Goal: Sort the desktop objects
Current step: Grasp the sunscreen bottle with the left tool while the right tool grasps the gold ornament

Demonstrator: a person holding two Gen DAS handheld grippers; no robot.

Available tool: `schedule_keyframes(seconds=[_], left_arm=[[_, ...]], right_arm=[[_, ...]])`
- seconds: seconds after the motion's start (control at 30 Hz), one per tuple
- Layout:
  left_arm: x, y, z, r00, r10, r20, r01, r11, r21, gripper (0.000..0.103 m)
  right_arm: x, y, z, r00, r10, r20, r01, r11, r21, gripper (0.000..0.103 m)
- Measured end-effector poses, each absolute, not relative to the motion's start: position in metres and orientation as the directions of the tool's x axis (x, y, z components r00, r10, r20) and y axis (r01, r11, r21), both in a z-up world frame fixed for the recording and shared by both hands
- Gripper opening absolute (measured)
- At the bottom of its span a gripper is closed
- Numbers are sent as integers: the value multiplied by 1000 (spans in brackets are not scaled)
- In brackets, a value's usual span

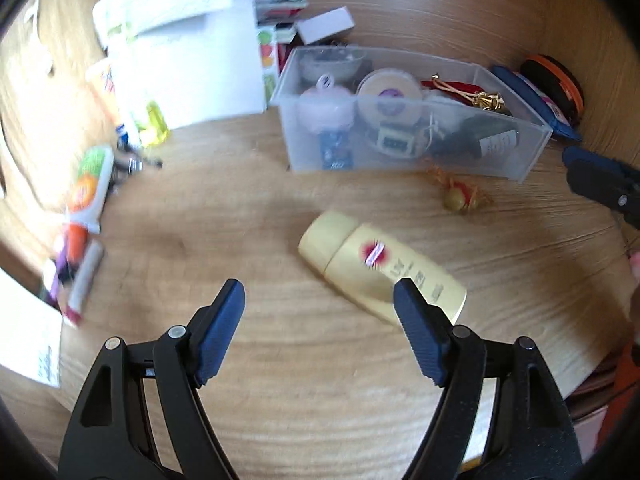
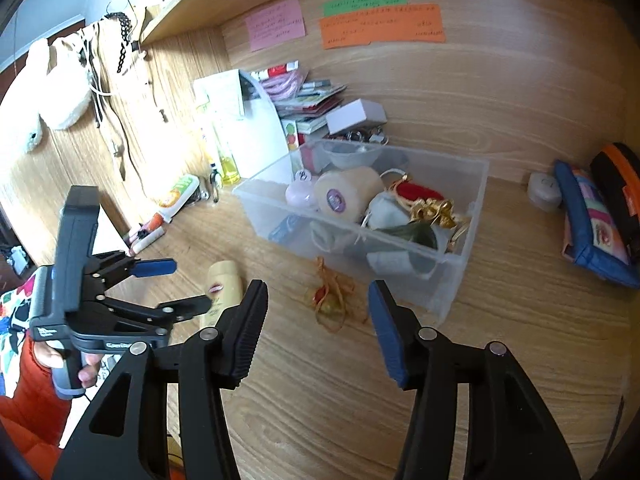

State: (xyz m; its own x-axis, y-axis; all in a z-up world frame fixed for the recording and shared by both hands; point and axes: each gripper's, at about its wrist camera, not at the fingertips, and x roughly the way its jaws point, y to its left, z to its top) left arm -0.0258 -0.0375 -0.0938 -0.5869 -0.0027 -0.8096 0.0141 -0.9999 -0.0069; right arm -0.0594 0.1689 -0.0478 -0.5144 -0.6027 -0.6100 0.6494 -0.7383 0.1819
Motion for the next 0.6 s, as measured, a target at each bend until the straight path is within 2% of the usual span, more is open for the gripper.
schedule_keyframes(seconds=[0.17, 0.27, 0.47, 0.57, 0.6], left_arm=[[-28, -42, -97, -552, 155, -819, 3, -982, -189, 77], [-32, -30, -99, -547, 191, -815, -2, -974, -227, 77], [-54, -10, -107, -522, 196, -830, -45, -978, -203, 77], [-58, 0, -108, -539, 155, -828, -79, -988, -133, 73], [-58, 3, -108, -541, 156, -827, -105, -987, -118, 68]], right_arm=[[-58, 163, -56, -500, -600, -624, 646, -739, 193, 50], [-58, 162, -60, -491, -600, -632, 642, -739, 203, 51], [-57, 160, -65, -492, -569, -658, 644, -747, 165, 51], [-59, 156, -71, -492, -543, -680, 643, -754, 137, 51], [-60, 155, -73, -489, -539, -685, 645, -753, 132, 51]])
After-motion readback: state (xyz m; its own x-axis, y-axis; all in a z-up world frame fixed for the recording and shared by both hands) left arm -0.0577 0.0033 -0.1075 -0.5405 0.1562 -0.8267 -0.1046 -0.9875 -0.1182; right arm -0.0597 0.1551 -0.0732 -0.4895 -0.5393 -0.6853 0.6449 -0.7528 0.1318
